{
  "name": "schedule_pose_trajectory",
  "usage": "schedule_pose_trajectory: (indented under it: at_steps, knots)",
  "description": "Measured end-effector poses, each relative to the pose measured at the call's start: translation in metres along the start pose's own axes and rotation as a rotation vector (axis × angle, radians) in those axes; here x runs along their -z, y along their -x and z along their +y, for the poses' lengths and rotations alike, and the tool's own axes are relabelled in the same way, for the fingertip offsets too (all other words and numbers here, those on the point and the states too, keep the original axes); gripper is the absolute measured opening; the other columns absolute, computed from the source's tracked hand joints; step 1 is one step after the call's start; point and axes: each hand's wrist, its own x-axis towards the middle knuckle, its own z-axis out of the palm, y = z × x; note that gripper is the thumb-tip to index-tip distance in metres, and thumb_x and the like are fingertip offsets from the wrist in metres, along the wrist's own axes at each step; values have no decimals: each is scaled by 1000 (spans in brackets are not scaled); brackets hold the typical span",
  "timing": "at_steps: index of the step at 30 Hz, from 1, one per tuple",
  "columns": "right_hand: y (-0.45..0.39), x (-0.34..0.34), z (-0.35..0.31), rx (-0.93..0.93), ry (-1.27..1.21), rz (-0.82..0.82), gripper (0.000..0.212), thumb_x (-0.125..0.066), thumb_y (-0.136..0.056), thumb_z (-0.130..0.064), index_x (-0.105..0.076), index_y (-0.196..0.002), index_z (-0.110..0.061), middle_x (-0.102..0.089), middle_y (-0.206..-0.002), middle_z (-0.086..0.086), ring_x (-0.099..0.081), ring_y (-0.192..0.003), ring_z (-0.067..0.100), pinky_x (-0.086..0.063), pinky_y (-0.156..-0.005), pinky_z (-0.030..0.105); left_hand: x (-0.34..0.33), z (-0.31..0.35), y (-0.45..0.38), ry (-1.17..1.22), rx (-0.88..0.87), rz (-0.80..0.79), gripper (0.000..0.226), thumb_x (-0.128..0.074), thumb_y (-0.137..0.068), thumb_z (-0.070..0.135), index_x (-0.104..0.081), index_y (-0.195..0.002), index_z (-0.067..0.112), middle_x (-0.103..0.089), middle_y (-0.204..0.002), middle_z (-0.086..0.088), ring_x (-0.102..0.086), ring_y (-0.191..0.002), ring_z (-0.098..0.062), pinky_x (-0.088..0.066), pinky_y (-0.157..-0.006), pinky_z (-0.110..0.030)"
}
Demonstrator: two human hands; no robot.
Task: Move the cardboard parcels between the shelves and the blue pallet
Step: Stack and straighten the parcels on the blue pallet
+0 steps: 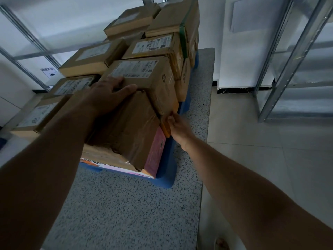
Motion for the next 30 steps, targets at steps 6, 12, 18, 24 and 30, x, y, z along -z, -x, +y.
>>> schedule_pose_trajectory:
  at_steps: [6,12,18,24,30]
  knots:
    - [13,5,1,-17,-10,-16,46,-40,-100,-35,-39,-142,-15,-50,-137,10,-50,-123,28,-43,-102,47,-1,1,0,-35,7,25,78,-36,-82,69,-26,-146,27,-18,-156,-9,-14,-141,-30,-16,-110,-51]
    - [25,28,-5,13,153,64,60,-46,-98,-38,-29,-147,-8,-36,-149,12,-38,-134,25,-31,-109,37,1,-1,-1,-33,-17,14,89,-31,-73,78,-30,-145,26,-24,-154,-8,-23,-139,-30,-19,-112,-53]
    - [8,64,-22,70,234,103,55,-44,-99,-35,-34,-145,-7,-36,-150,11,-35,-136,25,-29,-105,31,5,7,-1,79,-2,66,79,-43,-80,69,-28,-146,28,-25,-154,-9,-24,-138,-32,-23,-110,-54]
    - [-32,92,-32,82,205,30,51,-44,-99,-35,-39,-142,-8,-43,-145,11,-42,-131,26,-34,-102,33,12,53,-22,68,-13,195,77,-41,-82,66,-27,-146,25,-29,-152,-9,-35,-132,-31,-33,-104,-49]
    - [-58,128,-35,93,179,-8,49,-43,-99,-34,-43,-139,-5,-44,-144,12,-43,-131,26,-32,-106,36,3,99,-61,67,-20,184,70,-44,-88,59,-30,-146,23,-34,-149,-9,-38,-131,-29,-36,-102,-45]
